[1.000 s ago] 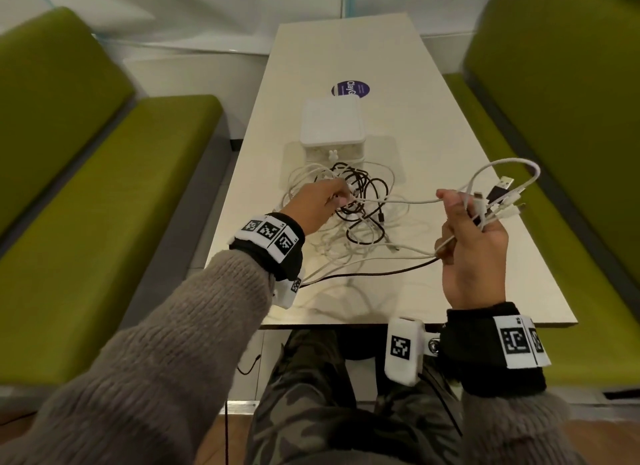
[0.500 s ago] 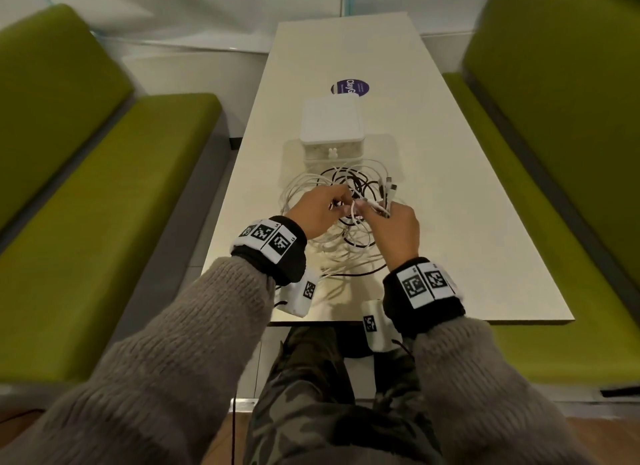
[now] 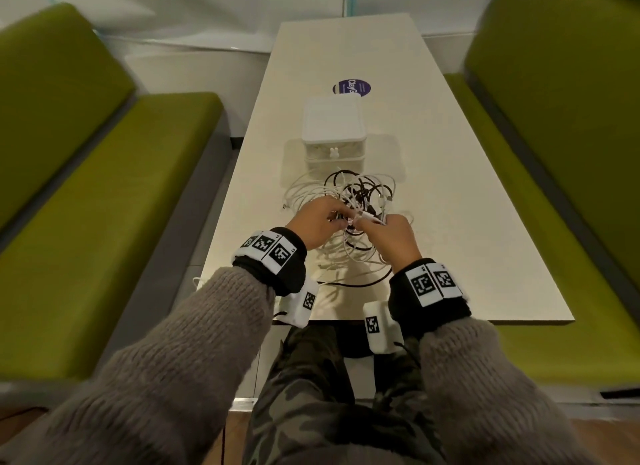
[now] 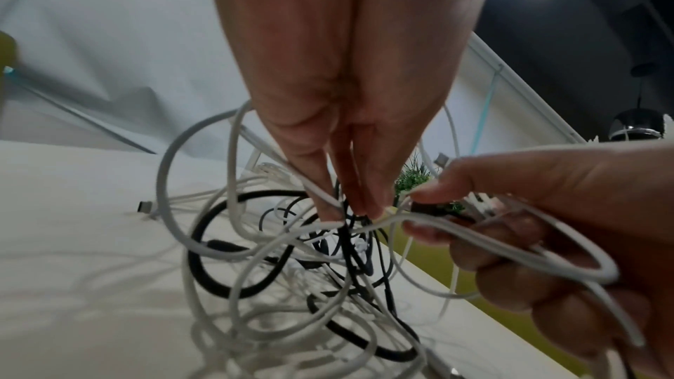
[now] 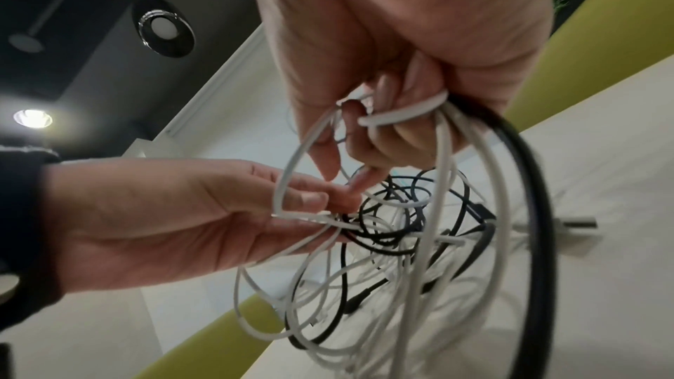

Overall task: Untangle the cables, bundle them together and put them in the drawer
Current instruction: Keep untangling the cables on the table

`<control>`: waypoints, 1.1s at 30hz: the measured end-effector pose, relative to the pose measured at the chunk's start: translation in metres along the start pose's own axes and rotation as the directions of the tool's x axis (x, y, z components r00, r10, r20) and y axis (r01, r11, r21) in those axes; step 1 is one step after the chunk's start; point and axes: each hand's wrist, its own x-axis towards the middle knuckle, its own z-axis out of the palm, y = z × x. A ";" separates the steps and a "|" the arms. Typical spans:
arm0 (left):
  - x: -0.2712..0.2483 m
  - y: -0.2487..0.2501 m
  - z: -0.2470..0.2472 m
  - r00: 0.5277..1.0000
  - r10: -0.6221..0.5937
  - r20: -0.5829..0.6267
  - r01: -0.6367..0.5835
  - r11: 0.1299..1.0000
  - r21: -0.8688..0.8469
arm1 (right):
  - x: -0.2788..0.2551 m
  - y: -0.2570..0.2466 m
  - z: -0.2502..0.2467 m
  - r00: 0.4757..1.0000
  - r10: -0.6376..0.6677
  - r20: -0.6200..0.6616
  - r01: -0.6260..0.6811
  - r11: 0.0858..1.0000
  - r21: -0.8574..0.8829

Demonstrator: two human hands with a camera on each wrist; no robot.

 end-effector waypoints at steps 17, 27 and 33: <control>0.000 0.005 0.004 1.000 -0.006 0.006 0.006 0.998 -0.063 | -0.005 -0.001 -0.004 0.982 0.158 0.105 -0.186 0.912 0.366; -0.003 0.013 0.016 0.986 0.131 -0.103 -0.123 0.989 0.082 | -0.006 0.000 -0.013 0.995 0.102 0.022 -0.102 0.895 0.434; 0.003 0.016 0.017 0.940 0.055 -0.336 -0.066 0.998 -0.021 | -0.011 -0.003 -0.009 0.996 0.064 0.055 -0.081 0.907 0.414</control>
